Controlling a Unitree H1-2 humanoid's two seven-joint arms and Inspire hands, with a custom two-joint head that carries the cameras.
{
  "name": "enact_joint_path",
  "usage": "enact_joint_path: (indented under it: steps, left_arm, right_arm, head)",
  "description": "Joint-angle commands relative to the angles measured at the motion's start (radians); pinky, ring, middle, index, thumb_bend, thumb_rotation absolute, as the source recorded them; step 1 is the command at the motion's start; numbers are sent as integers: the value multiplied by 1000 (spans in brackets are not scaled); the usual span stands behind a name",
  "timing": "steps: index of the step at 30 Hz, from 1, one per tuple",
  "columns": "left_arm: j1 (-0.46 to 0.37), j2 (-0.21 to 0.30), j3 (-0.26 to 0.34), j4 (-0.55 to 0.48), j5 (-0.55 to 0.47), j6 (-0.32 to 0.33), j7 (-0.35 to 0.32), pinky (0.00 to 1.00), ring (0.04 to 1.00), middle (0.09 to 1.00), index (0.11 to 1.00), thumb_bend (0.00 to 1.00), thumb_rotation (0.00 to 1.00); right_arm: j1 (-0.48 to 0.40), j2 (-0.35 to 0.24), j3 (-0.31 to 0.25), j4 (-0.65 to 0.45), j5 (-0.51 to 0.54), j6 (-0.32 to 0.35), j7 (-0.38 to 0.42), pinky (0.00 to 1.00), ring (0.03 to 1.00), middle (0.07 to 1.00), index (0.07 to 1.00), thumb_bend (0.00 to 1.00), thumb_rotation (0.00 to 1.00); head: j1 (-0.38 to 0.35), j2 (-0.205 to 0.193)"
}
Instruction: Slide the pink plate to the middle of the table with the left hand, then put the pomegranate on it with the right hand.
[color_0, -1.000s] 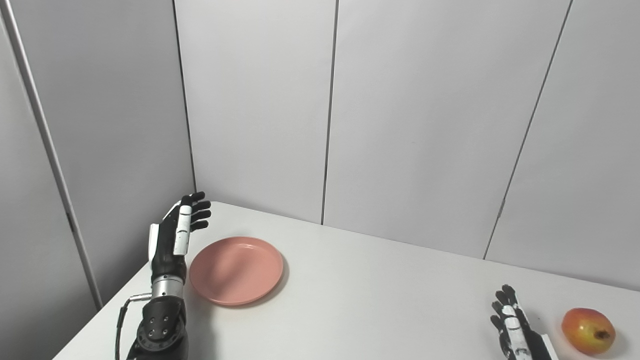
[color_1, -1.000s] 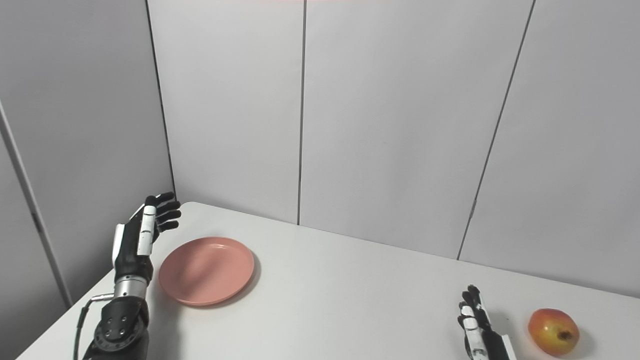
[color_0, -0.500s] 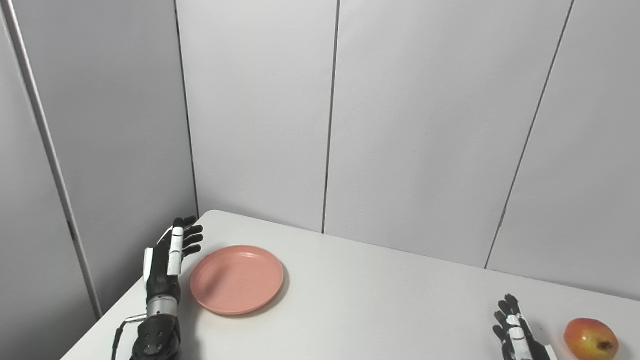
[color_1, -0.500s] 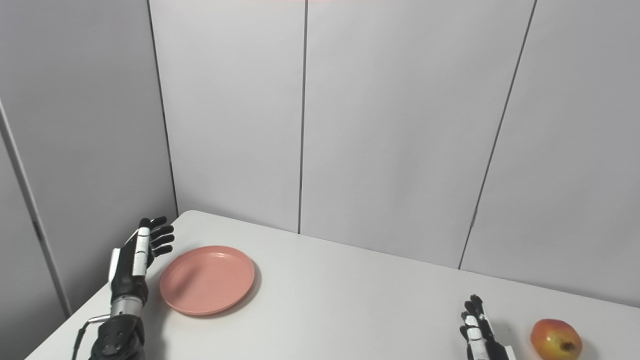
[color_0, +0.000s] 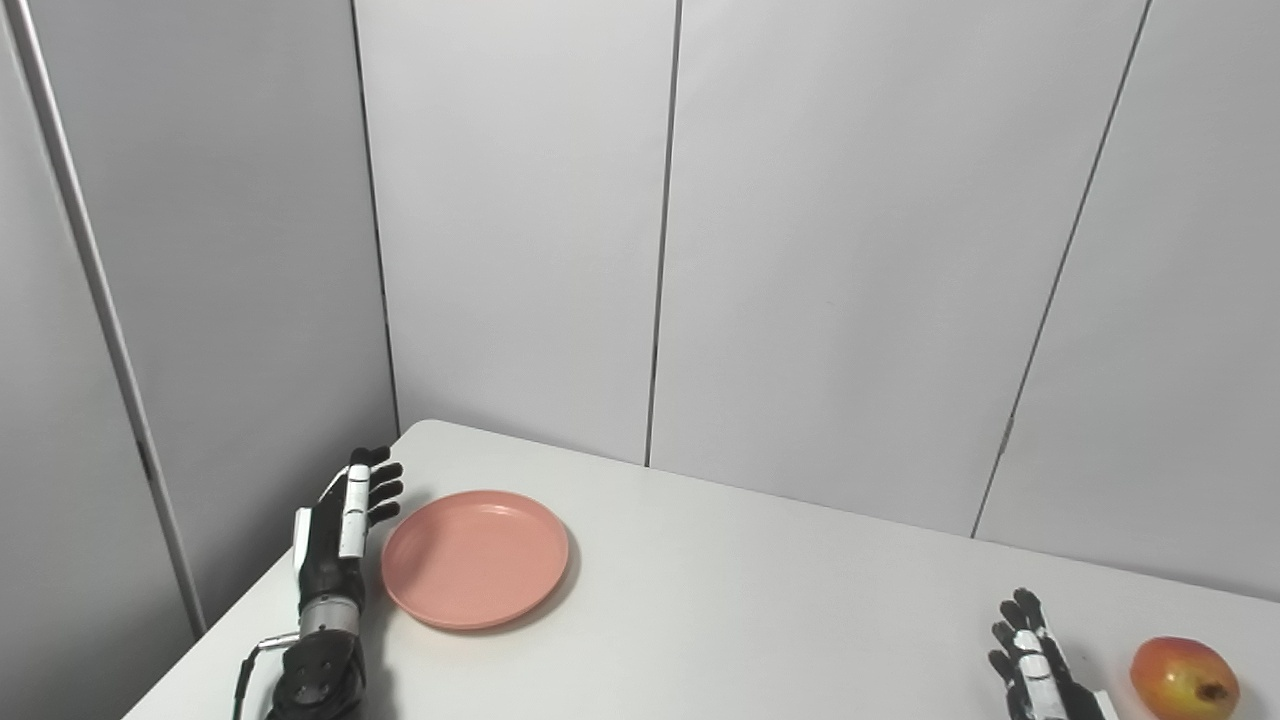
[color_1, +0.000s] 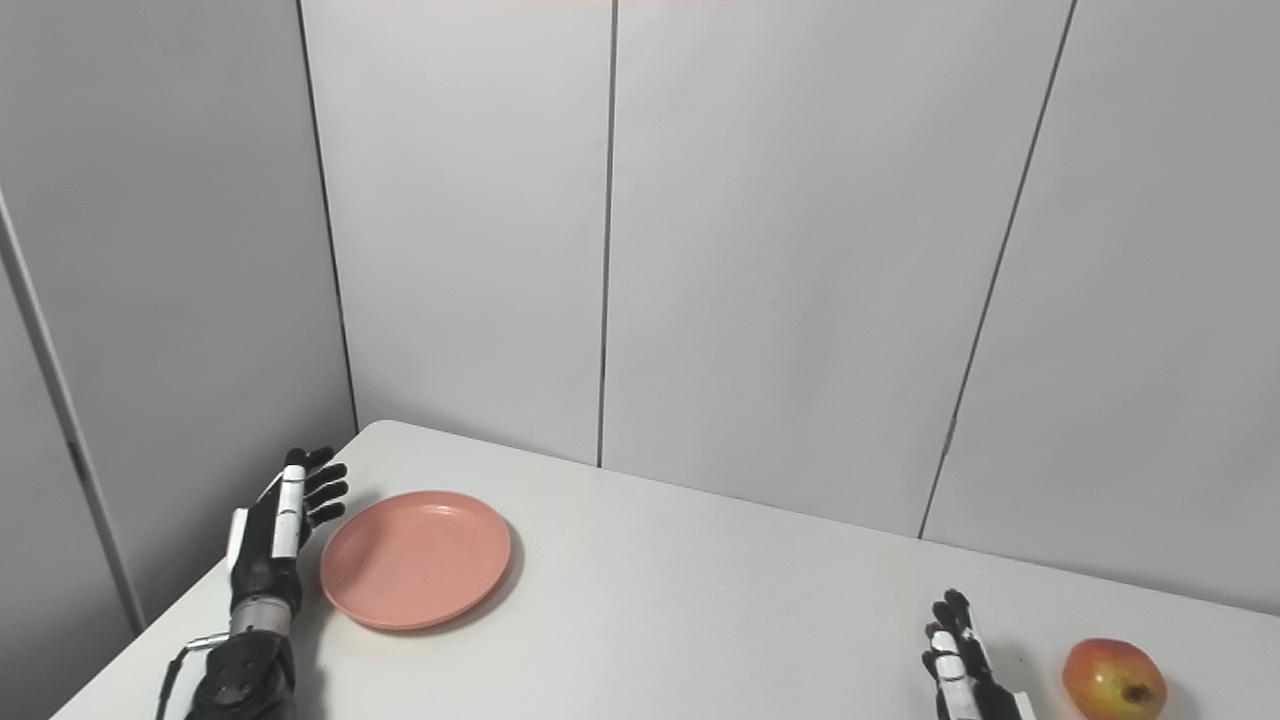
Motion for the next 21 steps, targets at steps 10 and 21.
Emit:
enact_joint_path:
  steps: [10,21]
  left_arm:
    - [-51,3,-31,-12,3,-30,-7,807,795,790,773,577,1000]
    - [-54,6,-65,36,-4,-48,-48,856,835,824,805,510,1000]
  right_arm:
    - [20,6,-1,26,10,-37,12,1000,1000,1000,1000,371,867]
    - [25,10,1,10,-1,-28,1,1000,1000,1000,1000,361,870]
  head:
    - [0,0]
    - [0,9]
